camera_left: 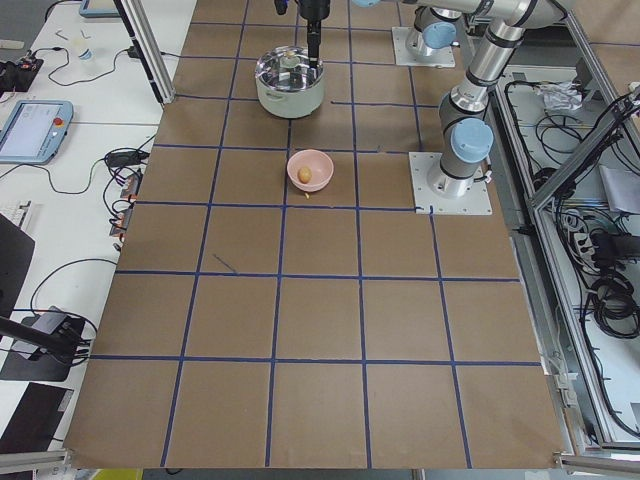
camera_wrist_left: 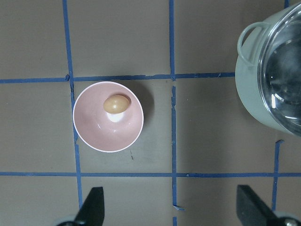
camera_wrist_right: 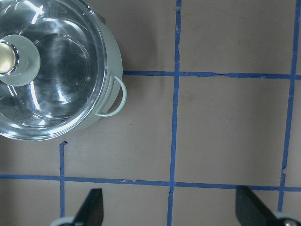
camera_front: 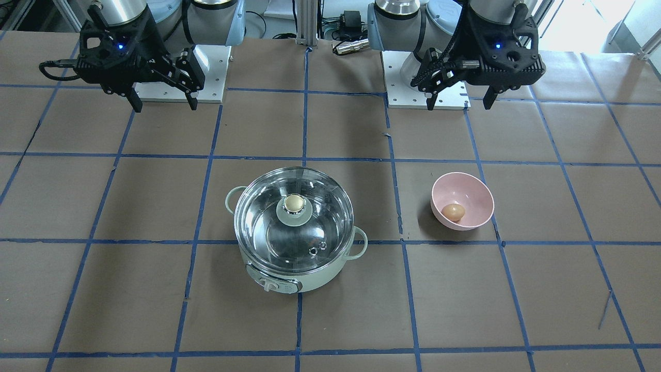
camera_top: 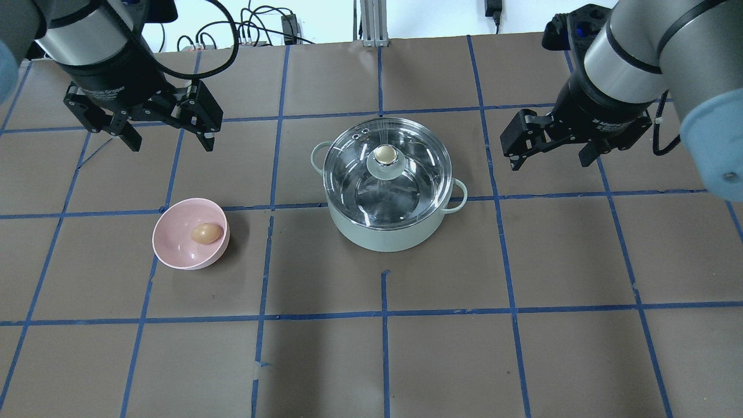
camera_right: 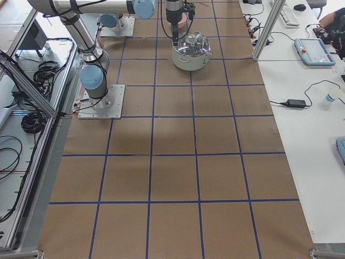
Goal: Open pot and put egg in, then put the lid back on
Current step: 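Move the right gripper over the lid knob while the left nears the bowl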
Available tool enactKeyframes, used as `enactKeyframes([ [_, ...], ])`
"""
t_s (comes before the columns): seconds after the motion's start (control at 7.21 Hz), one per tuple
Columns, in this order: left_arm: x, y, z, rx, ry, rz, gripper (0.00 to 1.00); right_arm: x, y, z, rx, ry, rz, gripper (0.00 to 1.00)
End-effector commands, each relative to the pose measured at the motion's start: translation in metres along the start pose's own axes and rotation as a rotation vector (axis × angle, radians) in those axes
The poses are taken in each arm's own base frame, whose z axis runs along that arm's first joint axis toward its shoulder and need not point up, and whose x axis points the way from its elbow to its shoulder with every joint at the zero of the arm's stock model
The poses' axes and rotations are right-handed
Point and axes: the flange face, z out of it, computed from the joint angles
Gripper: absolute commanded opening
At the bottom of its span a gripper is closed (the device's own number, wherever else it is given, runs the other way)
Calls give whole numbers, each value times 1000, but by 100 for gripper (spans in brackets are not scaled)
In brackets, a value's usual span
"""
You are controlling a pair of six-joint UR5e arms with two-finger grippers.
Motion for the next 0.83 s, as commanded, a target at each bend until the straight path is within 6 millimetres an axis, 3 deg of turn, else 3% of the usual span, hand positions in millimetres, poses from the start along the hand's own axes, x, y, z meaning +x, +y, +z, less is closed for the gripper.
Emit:
enactKeyframes([
  [0.0,0,1,1,0,0,-5,100,-1,4,0,-2,0,-8,100],
  [0.42,1,7,0,1,-2,15,100,-2,2,2,-5,-1,9,100],
  [0.55,0,7,2,-2,-2,13,100,-11,-5,5,9,-3,14,99],
  [0.69,0,5,5,-8,-2,14,100,-30,-28,12,95,4,18,98],
])
